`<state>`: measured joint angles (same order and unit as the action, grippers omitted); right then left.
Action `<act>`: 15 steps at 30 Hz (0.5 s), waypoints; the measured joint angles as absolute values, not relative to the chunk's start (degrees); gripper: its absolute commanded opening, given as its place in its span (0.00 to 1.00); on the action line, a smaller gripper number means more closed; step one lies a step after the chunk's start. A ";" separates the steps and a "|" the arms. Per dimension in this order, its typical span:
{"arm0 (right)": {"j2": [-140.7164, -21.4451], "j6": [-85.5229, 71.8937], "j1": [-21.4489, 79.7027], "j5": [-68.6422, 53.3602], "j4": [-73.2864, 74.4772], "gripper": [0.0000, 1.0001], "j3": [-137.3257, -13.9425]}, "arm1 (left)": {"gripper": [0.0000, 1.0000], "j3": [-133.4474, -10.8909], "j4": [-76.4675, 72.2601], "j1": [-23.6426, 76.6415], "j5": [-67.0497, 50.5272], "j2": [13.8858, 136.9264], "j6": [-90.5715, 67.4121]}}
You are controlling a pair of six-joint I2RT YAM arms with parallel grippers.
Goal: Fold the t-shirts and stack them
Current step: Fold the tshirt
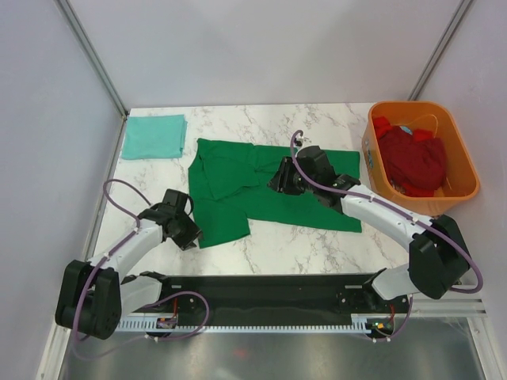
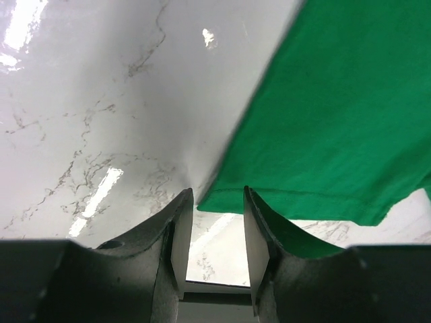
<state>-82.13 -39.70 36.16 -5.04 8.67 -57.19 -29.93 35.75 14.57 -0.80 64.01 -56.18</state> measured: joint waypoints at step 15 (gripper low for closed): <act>-77.73 -39.46 36.16 -1.06 15.22 0.48 -55.90 | 0.02 -31.66 36.14 21.12 5.41 68.14 -58.63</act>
<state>-77.73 -39.46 36.16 -1.06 15.22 -55.90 -31.66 36.14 21.12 5.41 68.14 -58.63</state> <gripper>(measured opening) 0.450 0.032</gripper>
